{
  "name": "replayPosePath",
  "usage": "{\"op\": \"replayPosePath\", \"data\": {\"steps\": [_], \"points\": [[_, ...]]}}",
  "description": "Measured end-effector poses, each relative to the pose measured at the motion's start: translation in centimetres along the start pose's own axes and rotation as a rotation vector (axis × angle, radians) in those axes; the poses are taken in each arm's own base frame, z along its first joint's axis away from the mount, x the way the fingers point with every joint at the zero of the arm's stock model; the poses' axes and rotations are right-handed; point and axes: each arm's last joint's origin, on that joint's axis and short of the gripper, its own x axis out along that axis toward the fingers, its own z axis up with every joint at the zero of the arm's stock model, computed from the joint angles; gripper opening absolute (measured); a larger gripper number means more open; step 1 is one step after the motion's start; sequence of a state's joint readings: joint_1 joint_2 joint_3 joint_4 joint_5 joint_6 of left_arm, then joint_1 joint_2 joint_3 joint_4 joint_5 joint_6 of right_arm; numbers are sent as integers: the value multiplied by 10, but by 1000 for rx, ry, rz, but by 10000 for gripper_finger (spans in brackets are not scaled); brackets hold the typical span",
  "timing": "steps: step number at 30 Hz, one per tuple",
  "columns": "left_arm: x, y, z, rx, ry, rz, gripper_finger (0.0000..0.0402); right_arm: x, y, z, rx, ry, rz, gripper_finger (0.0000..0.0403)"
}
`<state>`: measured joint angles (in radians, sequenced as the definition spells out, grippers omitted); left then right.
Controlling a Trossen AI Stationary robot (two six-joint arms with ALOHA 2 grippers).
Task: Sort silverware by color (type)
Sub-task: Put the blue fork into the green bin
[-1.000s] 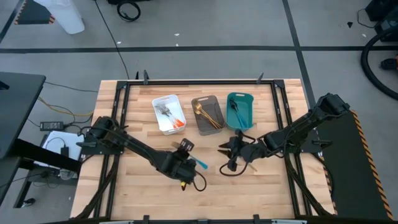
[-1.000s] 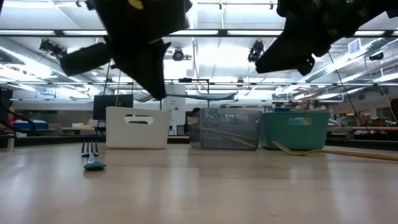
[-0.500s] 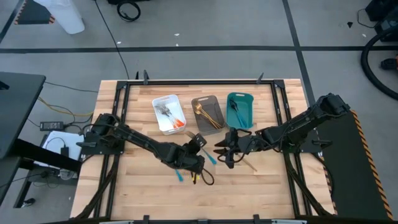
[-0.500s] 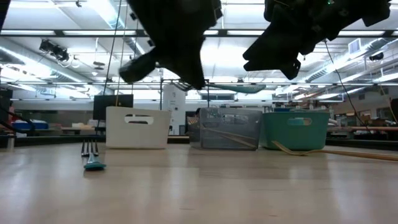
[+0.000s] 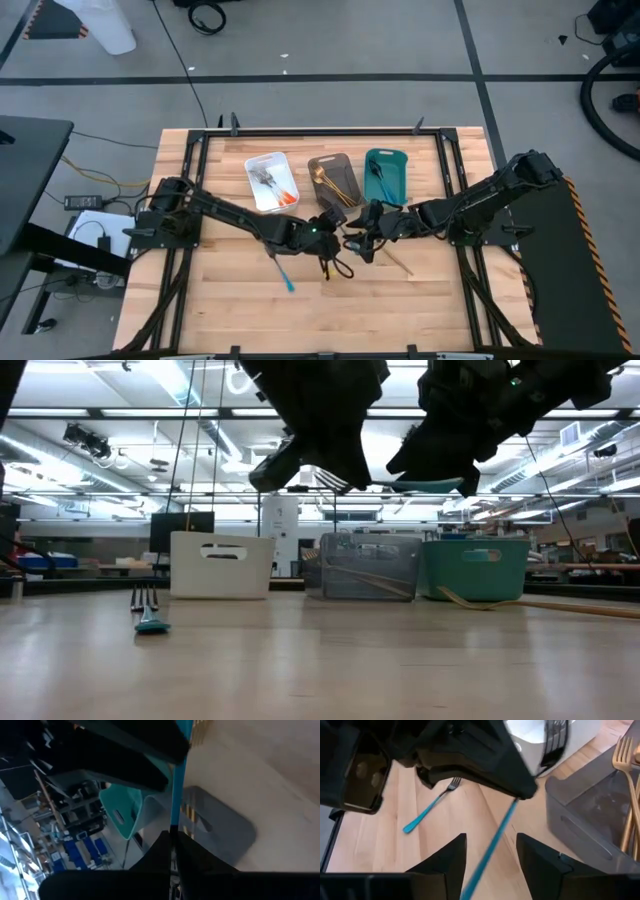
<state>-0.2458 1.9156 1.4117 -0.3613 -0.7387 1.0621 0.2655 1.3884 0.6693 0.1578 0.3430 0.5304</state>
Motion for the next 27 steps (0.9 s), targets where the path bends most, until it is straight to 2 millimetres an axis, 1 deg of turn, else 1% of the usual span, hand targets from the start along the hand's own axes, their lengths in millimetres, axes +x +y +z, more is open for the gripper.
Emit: {"op": "replayPosePath", "data": {"steps": [7, 14, 18, 24, 27], "points": [[7, 8, -5, -2, 13, 40, 18, 2, -6, 3, -2, -10, -21, 167], [6, 11, -5, 39, 40, 73, 18, 4, -11, 6, -8, -17, -44, 135], [6, 11, -5, 40, 43, 73, 18, 4, -12, 7, -10, -19, -49, 108], [5, 10, -4, 48, 47, 74, 18, 4, -13, 6, -10, -14, -52, 53], [4, 10, -4, 42, 47, 78, 28, 4, -13, 5, -27, -5, -61, 25]]}}
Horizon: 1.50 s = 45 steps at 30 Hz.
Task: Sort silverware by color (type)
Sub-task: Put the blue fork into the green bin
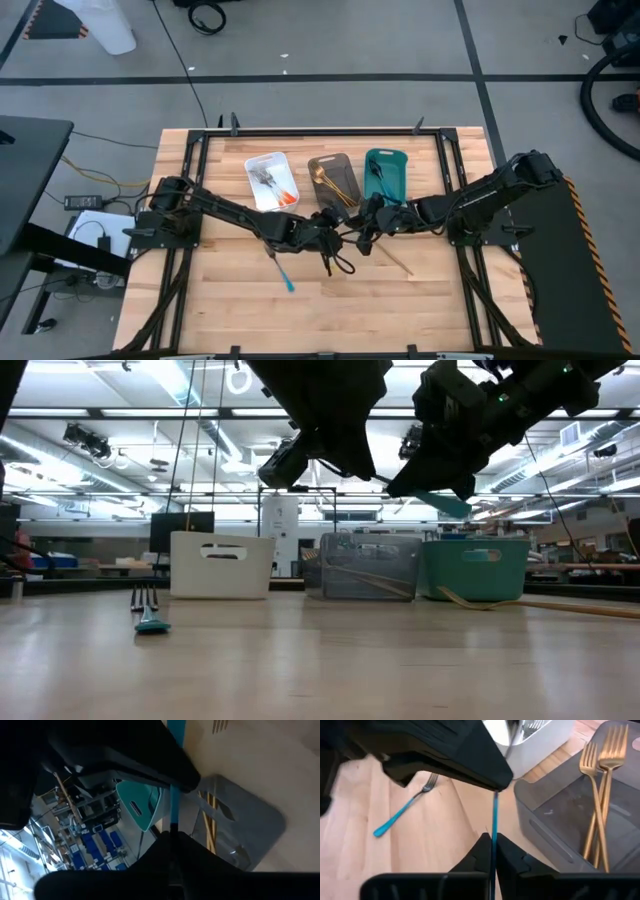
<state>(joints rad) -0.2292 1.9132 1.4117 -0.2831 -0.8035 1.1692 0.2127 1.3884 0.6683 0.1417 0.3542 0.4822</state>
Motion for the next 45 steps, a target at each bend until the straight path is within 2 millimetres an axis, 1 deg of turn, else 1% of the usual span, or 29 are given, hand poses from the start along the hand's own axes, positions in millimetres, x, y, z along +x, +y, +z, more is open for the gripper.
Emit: {"op": "replayPosePath", "data": {"steps": [2, 7, 11, 14, 18, 23, 29, 35, 39, 45], "points": [[-1, 0, 1, -27, -8, 6, 43, 0, 0, 0, -9, 1, -5, 13], [-6, 2, 8, -103, -54, 27, 96, 0, 1, 2, -12, -22, -2, 12], [-13, 0, 16, -244, -109, 18, 128, 0, 0, 1, -17, -9, -11, 12], [-24, -4, 25, -380, -145, 7, 139, 0, -2, -3, -30, 21, -50, 12], [-38, -13, 36, -529, -176, -34, 140, 0, -9, -8, -47, 60, -131, 15], [-54, -27, 45, -627, -202, -139, 131, -5, -21, -4, -7, 85, -188, 16], [-68, -39, 51, -670, -190, -193, 121, -14, -29, 4, 18, 71, -210, 16], [-77, -47, 53, -685, -175, -224, 118, -29, -43, 10, 21, 77, -279, 16], [-81, -47, 52, -702, -193, -270, 118, -39, -54, 14, 29, 88, -330, 16], [-86, -38, 47, -751, -237, -311, 118, -52, -74, 21, 44, 87, -426, 16]]}}
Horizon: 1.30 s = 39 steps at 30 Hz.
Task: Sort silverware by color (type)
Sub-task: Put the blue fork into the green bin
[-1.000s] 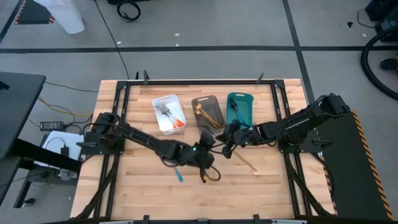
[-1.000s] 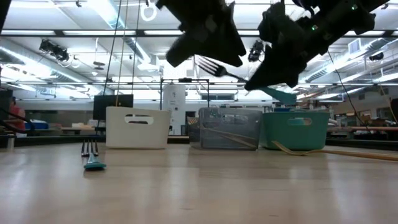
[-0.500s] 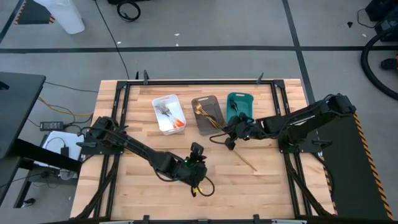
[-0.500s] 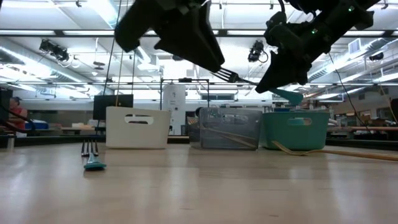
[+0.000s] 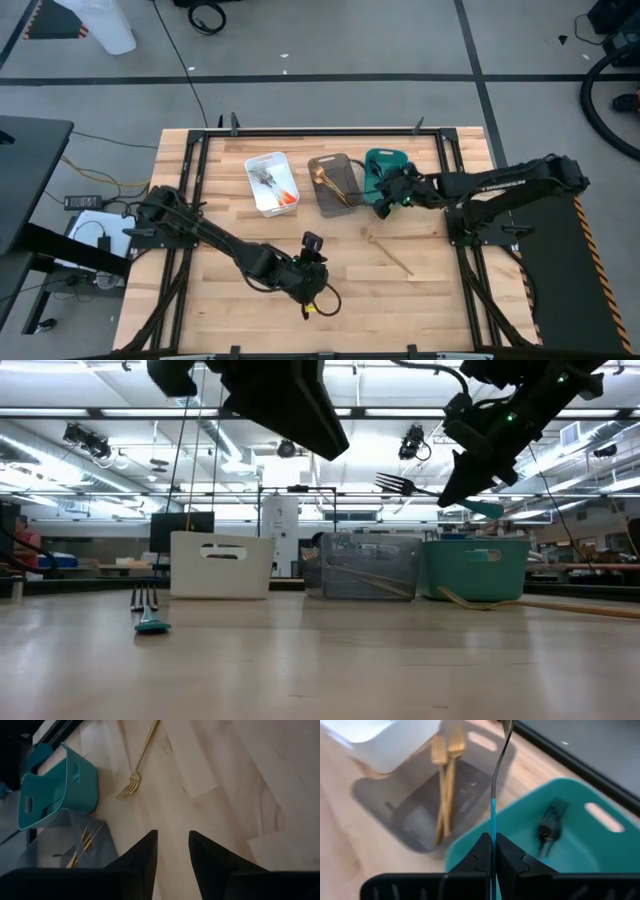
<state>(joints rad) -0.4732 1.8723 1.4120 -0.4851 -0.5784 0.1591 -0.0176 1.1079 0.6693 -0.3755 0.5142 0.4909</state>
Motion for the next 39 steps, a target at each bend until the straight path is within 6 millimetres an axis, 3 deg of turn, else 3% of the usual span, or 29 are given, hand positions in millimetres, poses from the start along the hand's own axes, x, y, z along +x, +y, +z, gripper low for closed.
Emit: {"op": "replayPosePath", "data": {"steps": [6, 16, 24, 31, 39], "points": [[-1, 0, -1, -18, -9, -17, 118, 2, -19, 5, 0, 7, -86, 16], [14, -3, -24, -41, 20, -33, 118, 15, -44, 5, 32, 88, -219, 16], [4, 4, -40, -131, -64, -52, 118, 26, -60, -1, 72, 146, -299, 16], [0, 12, -57, -245, -189, -86, 118, 44, -72, -19, 95, 184, -292, 16], [-13, 23, -76, -348, -241, -74, 118, 53, -79, -20, 164, 196, -224, 16]]}}
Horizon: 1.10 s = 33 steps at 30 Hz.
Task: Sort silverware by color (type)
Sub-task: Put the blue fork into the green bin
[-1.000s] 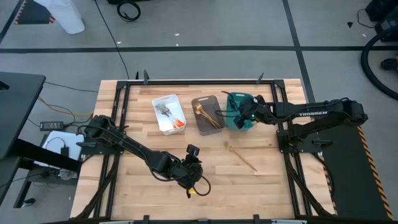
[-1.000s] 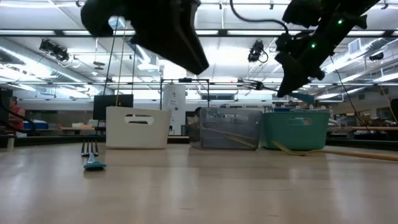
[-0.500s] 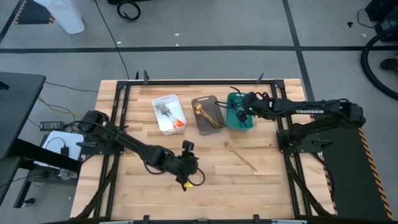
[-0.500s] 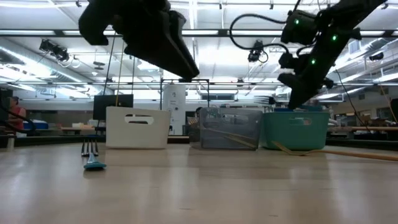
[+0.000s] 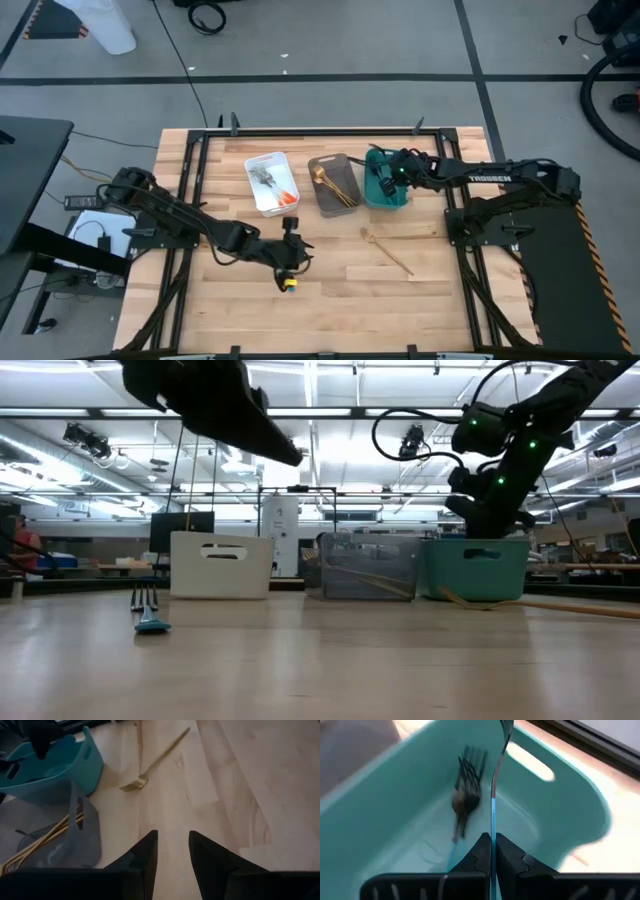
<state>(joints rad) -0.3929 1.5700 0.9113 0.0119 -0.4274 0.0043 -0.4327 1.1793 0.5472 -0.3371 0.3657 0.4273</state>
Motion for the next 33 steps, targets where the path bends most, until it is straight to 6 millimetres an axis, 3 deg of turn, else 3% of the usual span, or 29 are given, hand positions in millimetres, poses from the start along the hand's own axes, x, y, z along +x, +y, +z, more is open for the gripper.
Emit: {"op": "replayPosePath", "data": {"steps": [10, 33], "points": [[-17, 10, 8, -79, -51, 24, 118, 3, -1, -2, 132, 72, 63, 16], [-17, 9, 8, -95, -48, 24, 118, 0, 6, -7, 229, 133, 132, 16]]}}
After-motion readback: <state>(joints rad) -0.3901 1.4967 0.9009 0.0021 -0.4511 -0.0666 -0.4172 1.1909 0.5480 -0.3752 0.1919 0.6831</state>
